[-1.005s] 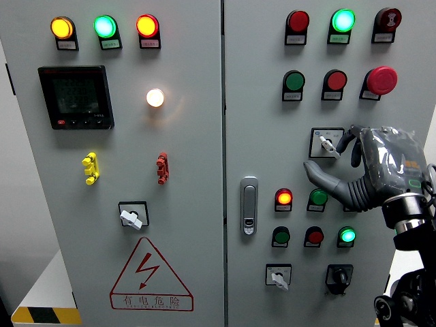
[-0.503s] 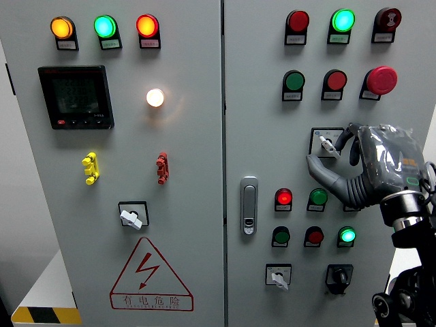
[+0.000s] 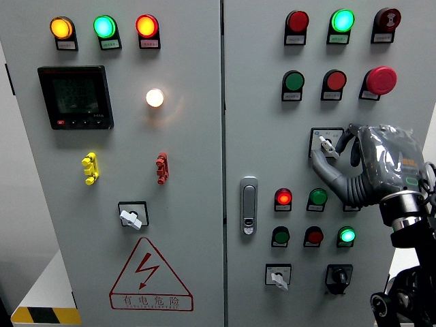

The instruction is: Rotate and turn off gray switch

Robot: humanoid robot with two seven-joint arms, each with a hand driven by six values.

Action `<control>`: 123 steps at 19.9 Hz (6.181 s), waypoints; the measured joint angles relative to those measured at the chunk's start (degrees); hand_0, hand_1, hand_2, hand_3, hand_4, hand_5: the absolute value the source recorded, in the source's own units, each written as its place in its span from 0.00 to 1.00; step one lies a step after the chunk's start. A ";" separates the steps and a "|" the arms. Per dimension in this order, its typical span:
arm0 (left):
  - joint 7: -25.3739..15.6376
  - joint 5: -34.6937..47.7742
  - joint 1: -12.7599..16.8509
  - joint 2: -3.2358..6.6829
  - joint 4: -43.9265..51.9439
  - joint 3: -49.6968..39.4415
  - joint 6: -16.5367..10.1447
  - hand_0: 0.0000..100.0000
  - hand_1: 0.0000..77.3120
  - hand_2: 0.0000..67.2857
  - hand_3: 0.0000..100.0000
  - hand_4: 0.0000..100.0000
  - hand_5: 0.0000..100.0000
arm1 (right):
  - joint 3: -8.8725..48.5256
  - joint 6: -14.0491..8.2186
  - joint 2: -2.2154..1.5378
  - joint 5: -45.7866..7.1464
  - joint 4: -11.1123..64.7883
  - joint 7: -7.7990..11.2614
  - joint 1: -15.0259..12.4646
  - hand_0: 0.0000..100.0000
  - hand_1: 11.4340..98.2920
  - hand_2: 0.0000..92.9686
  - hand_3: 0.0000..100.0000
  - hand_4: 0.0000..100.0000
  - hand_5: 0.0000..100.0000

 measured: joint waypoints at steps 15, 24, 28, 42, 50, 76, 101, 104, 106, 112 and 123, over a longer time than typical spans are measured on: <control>0.00 0.00 0.00 0.00 0.00 0.00 0.00 0.85 0.00 0.20 0.19 0.08 0.11 | -1.15 0.00 0.03 -0.46 -0.80 -1.48 0.75 0.36 0.17 0.71 0.92 0.88 1.00; 0.00 0.00 -0.03 0.00 0.00 0.00 0.00 0.85 0.00 0.20 0.19 0.08 0.11 | -1.67 -0.01 -0.02 -0.46 -0.78 -2.37 0.79 0.49 0.20 0.74 0.94 0.88 1.00; 0.00 0.00 -0.03 0.00 0.00 0.00 0.00 0.85 0.00 0.20 0.19 0.08 0.11 | -1.92 -0.01 0.02 -0.46 -0.78 -2.66 0.87 0.54 0.21 0.75 0.94 0.88 1.00; 0.00 0.01 -0.05 0.00 0.00 0.00 0.00 0.85 0.00 0.20 0.19 0.08 0.11 | -2.05 0.01 0.03 -0.45 -0.78 -2.72 1.02 0.64 0.22 0.79 0.96 0.88 1.00; 0.00 0.02 0.00 0.00 0.00 0.00 0.00 0.85 0.00 0.20 0.19 0.08 0.11 | -2.03 0.01 0.02 -0.50 -0.76 -2.69 1.02 0.68 0.23 0.83 0.97 0.88 1.00; 0.00 0.02 -0.04 0.00 0.00 0.00 0.00 0.85 0.00 0.20 0.19 0.08 0.11 | -1.30 -1.12 0.09 -0.40 1.25 -1.79 0.22 0.79 0.18 0.77 0.96 0.82 1.00; 0.00 -0.01 -0.02 0.00 0.00 0.00 0.00 0.85 0.00 0.20 0.19 0.08 0.11 | 2.90 -0.61 -0.06 0.26 19.52 12.11 -15.49 0.64 0.29 0.28 0.31 0.21 0.37; 0.00 0.00 -0.02 0.00 0.00 0.00 0.00 0.85 0.00 0.20 0.19 0.08 0.11 | 2.95 -0.61 -0.08 0.26 20.12 12.17 -15.73 0.63 0.29 0.26 0.30 0.21 0.36; 0.00 0.01 0.00 0.00 0.00 0.00 0.00 0.85 0.00 0.20 0.19 0.08 0.11 | 2.93 -0.61 -0.10 0.24 20.20 12.27 -15.81 0.62 0.29 0.25 0.28 0.20 0.36; 0.00 0.02 -0.02 0.00 0.00 0.00 0.00 0.85 0.00 0.20 0.19 0.08 0.11 | 3.12 -0.55 -0.14 0.02 21.18 12.40 -16.95 0.61 0.30 0.18 0.20 0.13 0.28; 0.00 0.02 0.01 0.00 0.00 0.00 0.00 0.85 0.00 0.20 0.19 0.08 0.11 | 3.17 -0.68 -0.13 -0.20 22.79 14.21 -18.92 0.58 0.32 0.11 0.15 0.09 0.24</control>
